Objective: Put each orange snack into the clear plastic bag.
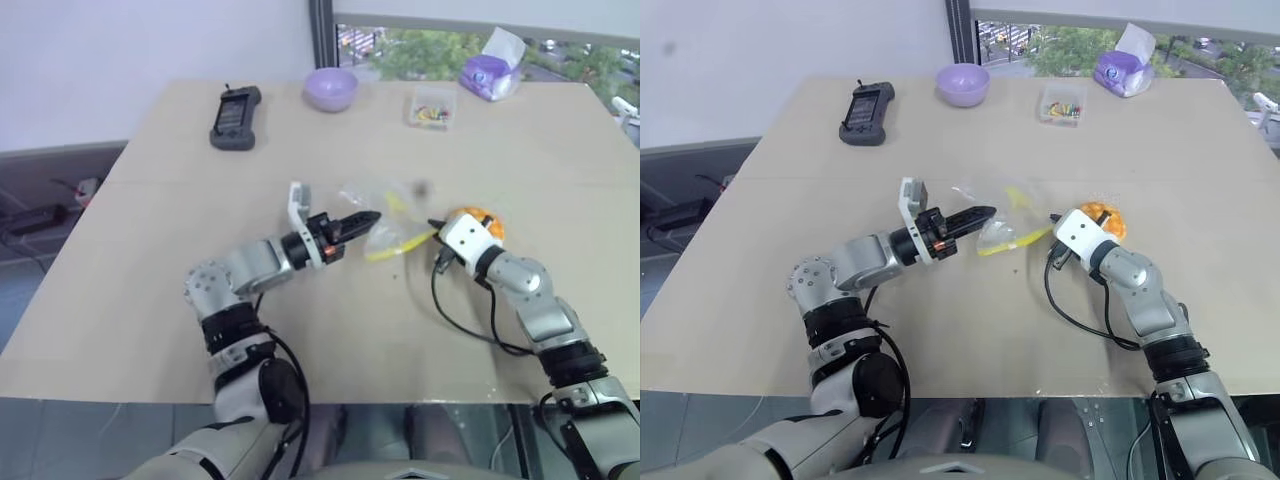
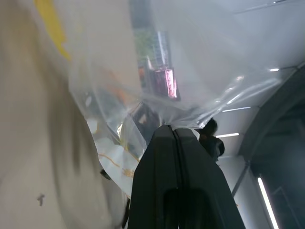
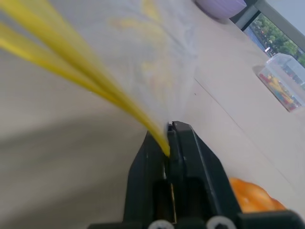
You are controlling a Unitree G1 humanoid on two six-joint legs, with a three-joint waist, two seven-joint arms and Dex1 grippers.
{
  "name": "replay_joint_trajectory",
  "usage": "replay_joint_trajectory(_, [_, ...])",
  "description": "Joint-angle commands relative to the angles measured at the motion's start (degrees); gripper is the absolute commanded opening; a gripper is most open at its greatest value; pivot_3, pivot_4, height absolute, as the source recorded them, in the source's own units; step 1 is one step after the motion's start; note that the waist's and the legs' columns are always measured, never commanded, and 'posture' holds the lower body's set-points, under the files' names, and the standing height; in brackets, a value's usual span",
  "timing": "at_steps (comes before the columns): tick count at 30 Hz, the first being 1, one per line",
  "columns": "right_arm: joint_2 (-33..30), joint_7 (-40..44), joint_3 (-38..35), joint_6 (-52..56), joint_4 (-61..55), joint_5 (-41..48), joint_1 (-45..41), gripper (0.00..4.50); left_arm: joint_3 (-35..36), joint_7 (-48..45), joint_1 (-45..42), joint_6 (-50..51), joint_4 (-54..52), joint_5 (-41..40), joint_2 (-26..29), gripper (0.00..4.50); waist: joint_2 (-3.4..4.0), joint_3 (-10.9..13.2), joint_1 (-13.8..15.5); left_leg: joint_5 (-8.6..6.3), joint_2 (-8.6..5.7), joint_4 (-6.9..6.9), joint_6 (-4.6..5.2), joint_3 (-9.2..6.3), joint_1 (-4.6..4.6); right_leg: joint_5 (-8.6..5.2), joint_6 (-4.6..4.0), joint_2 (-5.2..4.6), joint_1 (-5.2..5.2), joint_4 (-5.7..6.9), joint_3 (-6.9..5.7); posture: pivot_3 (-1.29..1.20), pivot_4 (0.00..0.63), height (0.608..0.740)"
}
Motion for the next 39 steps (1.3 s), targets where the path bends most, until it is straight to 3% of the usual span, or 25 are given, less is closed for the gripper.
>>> replay_joint_trajectory(1, [0.04,0.19,-1.06,-0.31,-2.76,1.20,-0.85,0.08,-4.87,-3.29,2.33,-6.16,-7.24,2.87,2.31,0.00,0.00,0.00,-0.03,0.00,0.00,0.00,0.00,0.01,0.00,0.00,0.00,0.00,0.00,0.01,0.02,0.00,0.150,0.740])
replay_joint_trajectory(4, [0.43,0.40,-0.95,1.89,-4.17,1.09,-2.17,0.08,-9.50,-6.27,4.76,-13.23,-10.18,9.27,6.38,0.00,0.01,0.00,-0.05,0.00,0.00,-0.02,0.00,0.08,0.00,0.01,-0.01,0.01,-0.06,0.02,0.08,0.00,0.150,0.740])
replay_joint_trajectory(5, [0.45,0.57,-0.70,3.79,-4.89,0.55,-2.69,0.00,-10.30,-7.83,5.23,-14.89,-10.25,10.43,7.95,0.53,0.01,0.00,-0.02,0.01,0.00,-0.02,-0.01,0.10,0.00,0.01,-0.02,0.02,-0.09,0.06,0.11,0.00,0.150,0.740])
replay_joint_trajectory(10, [0.45,-0.29,1.82,6.51,-6.37,-4.18,-7.27,0.00,-14.70,-16.72,5.05,-22.45,-14.16,16.07,18.16,2.23,0.03,0.01,-0.12,0.02,0.01,-0.02,-0.03,0.15,-0.03,0.00,-0.04,0.03,-0.25,0.24,0.21,0.00,0.150,0.740])
replay_joint_trajectory(13, [1.30,-2.75,4.12,9.25,-5.84,-9.52,-11.29,0.00,-18.77,-24.35,4.73,-29.05,-20.14,19.95,24.38,2.23,0.03,0.01,-0.11,0.03,0.03,-0.05,-0.05,0.23,-0.14,-0.01,-0.05,0.04,-0.48,0.32,0.30,0.00,0.150,0.740])
replay_joint_trajectory(16, [2.49,-2.36,5.22,11.69,-5.33,-10.82,-13.69,0.00,-26.61,-31.07,6.11,-39.09,-26.70,28.98,29.40,2.23,0.03,0.01,-0.12,0.03,0.03,-0.07,-0.05,0.30,-0.23,-0.01,-0.05,0.04,-0.61,0.34,0.36,0.00,0.150,0.740])
replay_joint_trajectory(20, [3.89,-1.12,6.89,18.88,-3.14,-13.36,-16.54,0.00,-43.51,-41.11,11.05,-55.16,-32.98,46.58,37.82,2.23,0.05,0.00,-0.12,0.03,0.04,-0.18,-0.05,0.42,-0.21,0.00,-0.06,0.03,-0.63,0.26,0.45,0.00,0.150,0.740])
replay_joint_trajectory(25, [5.90,-1.71,7.79,25.02,-1.77,-15.02,-17.63,0.00,-49.16,-43.60,12.29,-64.16,-32.64,55.30,38.56,2.23,0.08,0.03,-0.04,0.04,0.10,-0.28,-0.04,0.51,-0.22,0.00,-0.07,0.11,-0.77,0.31,0.55,0.00,0.150,0.740])
replay_joint_trajectory(35, [4.58,-12.56,5.84,29.57,1.65,-20.37,-23.25,0.00,-49.77,-40.94,13.07,-74.88,-27.14,67.51,36.09,2.23,0.12,0.06,-0.12,0.04,0.16,-0.31,-0.05,0.65,-0.22,0.00,-0.08,0.16,-0.92,0.44,0.66,0.00,0.150,0.740])
replay_joint_trajectory(39, [5.30,-11.79,5.38,33.13,-0.28,-19.84,-22.68,0.00,-51.38,-40.04,14.73,-79.58,-24.42,73.65,35.96,2.23,0.12,0.06,-0.24,0.04,0.16,-0.32,-0.04,0.71,-0.22,0.00,-0.08,0.15,-0.91,0.43,0.70,0.00,0.150,0.740])
